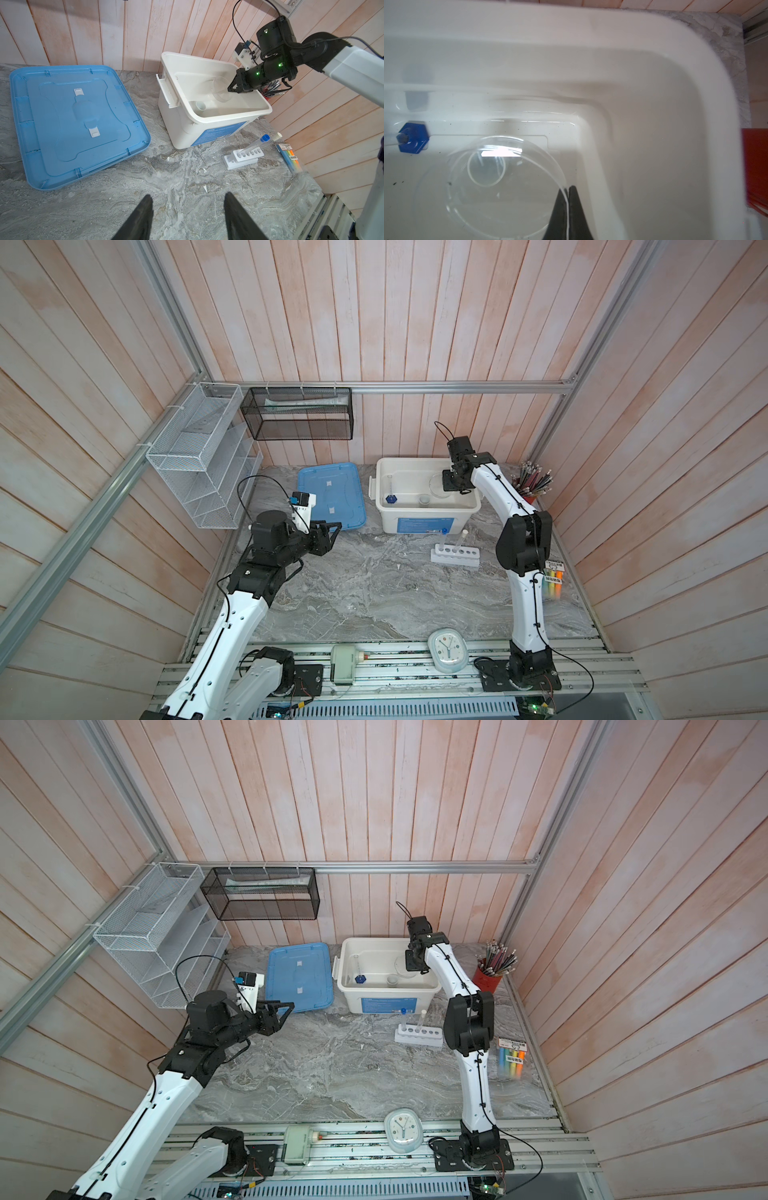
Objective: Organize the chemistry lab equipment
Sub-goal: 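Lift the petri dish with the right gripper and carry it over the bin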
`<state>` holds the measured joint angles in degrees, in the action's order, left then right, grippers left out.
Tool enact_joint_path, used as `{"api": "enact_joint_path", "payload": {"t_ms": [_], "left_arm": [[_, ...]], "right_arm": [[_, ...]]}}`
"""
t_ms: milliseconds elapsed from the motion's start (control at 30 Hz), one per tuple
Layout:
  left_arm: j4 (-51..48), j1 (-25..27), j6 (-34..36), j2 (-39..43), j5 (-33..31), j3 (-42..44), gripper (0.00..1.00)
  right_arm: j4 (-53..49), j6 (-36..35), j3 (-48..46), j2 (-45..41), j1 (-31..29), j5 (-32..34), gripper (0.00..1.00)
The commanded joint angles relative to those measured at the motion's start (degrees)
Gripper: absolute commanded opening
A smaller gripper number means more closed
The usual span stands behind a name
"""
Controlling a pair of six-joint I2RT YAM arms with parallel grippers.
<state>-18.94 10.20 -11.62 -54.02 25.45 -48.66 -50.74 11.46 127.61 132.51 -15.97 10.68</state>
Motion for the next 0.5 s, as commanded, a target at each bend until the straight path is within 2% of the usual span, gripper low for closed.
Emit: {"api": "enact_joint_path", "payload": {"t_ms": [0,467], "left_arm": [[-0.1,0.2,1.7,-0.5,0.0,-1.1,0.57],[0.8,-0.4,2.2,-0.7,0.1,0.9,0.57]], "right_arm": [[0.4,2.1,2.7,2.9,0.1,1.0,0.00],[-0.1,4.4,8.7,9.0,1.2,4.0,0.00]]}}
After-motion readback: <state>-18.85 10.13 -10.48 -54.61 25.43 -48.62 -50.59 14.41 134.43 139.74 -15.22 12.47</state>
